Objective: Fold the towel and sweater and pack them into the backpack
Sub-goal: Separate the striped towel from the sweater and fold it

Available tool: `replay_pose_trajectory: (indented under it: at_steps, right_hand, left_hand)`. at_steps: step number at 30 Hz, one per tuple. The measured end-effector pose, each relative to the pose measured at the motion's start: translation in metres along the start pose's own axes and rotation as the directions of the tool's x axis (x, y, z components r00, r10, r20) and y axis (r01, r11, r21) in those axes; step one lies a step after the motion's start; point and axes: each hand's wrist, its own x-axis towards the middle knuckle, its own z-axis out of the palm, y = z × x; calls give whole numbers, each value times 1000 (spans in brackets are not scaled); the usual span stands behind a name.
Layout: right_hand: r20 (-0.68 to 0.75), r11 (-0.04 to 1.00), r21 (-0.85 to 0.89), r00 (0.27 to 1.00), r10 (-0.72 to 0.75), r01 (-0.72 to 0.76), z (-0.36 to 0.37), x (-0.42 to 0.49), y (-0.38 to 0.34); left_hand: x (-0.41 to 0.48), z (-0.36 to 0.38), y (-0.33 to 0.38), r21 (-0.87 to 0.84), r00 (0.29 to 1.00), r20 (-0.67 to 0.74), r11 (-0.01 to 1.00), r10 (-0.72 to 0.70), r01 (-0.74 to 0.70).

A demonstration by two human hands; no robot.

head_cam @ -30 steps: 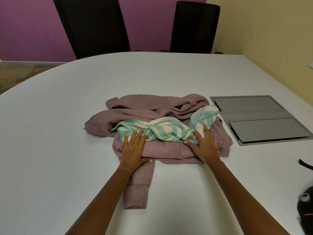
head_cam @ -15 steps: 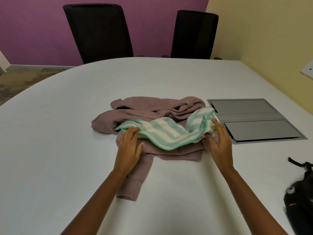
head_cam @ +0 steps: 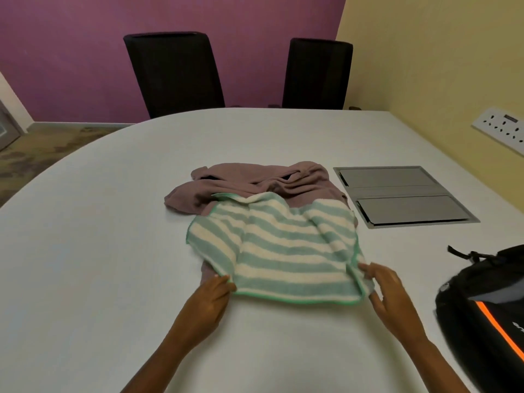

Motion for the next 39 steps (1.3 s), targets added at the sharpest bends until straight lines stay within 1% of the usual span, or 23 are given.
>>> replay_pose_trajectory:
  at_steps: [3, 5, 7, 9, 10, 12, 13, 15, 17, 19, 20, 22, 23, 24, 25, 27, 29, 31, 33, 34, 36, 38, 39]
  right_hand:
    - [88, 996, -70, 995, 53, -47, 8, -38, 20]
    - [111, 990, -88, 987, 116, -106, 10, -59, 27]
    - [145, 980, -103, 972, 187, -173, 8, -75, 31]
    - [172, 964, -133, 953, 250, -230, 4, -90, 34]
    - [202, 952, -143, 933, 297, -272, 2, -97, 37]
    - [317, 916, -178, 861, 398, -358, -3, -108, 41]
    - [375, 897, -211, 816, 440, -387, -6, -111, 40]
    - [427, 880, -246, 770, 475, -407, -8, -114, 40]
    - [404, 872, -258, 774, 488, -415, -10, -116, 32]
    - [331, 887, -220, 824, 459, -406, -13, -118, 21]
    - [267, 907, -170, 868, 418, -384, -13, -119, 15]
    - [172, 943, -112, 928, 330, -315, -12, -121, 5]
    - [163, 953, -127, 942, 293, -275, -10, -122, 1]
    - [184, 958, -155, 946, 267, -240, -7, -122, -1]
    - [243, 958, -181, 934, 263, -223, -4, -123, -3]
    - [334, 948, -247, 901, 276, -199, 5, -126, 2]
    - [324, 942, -288, 909, 264, -171, 13, -133, 10]
    - [296, 938, -241, 901, 316, -250, 12, -137, 10]
    - [293, 902, -139, 853, 432, -409, 4, -139, 10]
    - [262, 886, -91, 847, 462, -455, 0, -140, 12]
    - [144, 856, -17, 846, 513, -516, -6, -146, 16]
    - [94, 788, 99, 794, 600, -608, -14, -152, 18]
    - [90, 731, 154, 746, 659, -665, -19, -155, 19]
  left_hand:
    - [-27, 3, 23, -26, 995, 48, 996, -83, 84]
    - [-38, 3, 39, -46, 991, 42, 991, -124, 126]
    - [-44, 3, 54, -36, 991, 54, 992, -120, 122]
    - [-53, 5, 70, -7, 994, 88, 998, -66, 67]
    - [-58, 6, 77, -2, 993, 119, 1000, -27, 28]
    - [-69, 7, 88, 2, 983, 177, 999, 39, -40]
    - [-73, 6, 93, -3, 979, 195, 998, 57, -58]
    - [-76, 1, 101, -19, 983, 177, 999, 49, -47]
    - [-75, -4, 106, -45, 993, 114, 998, -33, 38]
    - [-72, -6, 104, -20, 987, 39, 988, -153, 154]
    - [-69, -6, 102, 9, 978, 19, 979, -206, 206]
    - [-66, -5, 96, 91, 954, 48, 953, -296, 290]
    - [-65, -4, 93, 137, 932, 94, 932, -351, 337]
    - [-66, -3, 91, 183, 903, 137, 907, -406, 380]
    - [-68, -1, 89, 230, 877, 173, 884, -449, 407]
    - [-77, 4, 88, 318, 846, 208, 852, -490, 415]
    - [-89, 9, 90, 378, 842, 207, 835, -498, 401]
    - [-95, 8, 94, 402, 845, 189, 825, -499, 397]
    - [-99, 3, 98, 403, 843, 188, 822, -505, 402]
    - [-101, 1, 100, 407, 843, 188, 821, -504, 400]
    - [-103, -6, 104, 410, 849, 190, 825, -494, 388]
    - [-104, -12, 109, 433, 853, 196, 823, -484, 367]
    - [-107, -13, 109, 447, 853, 198, 819, -483, 360]
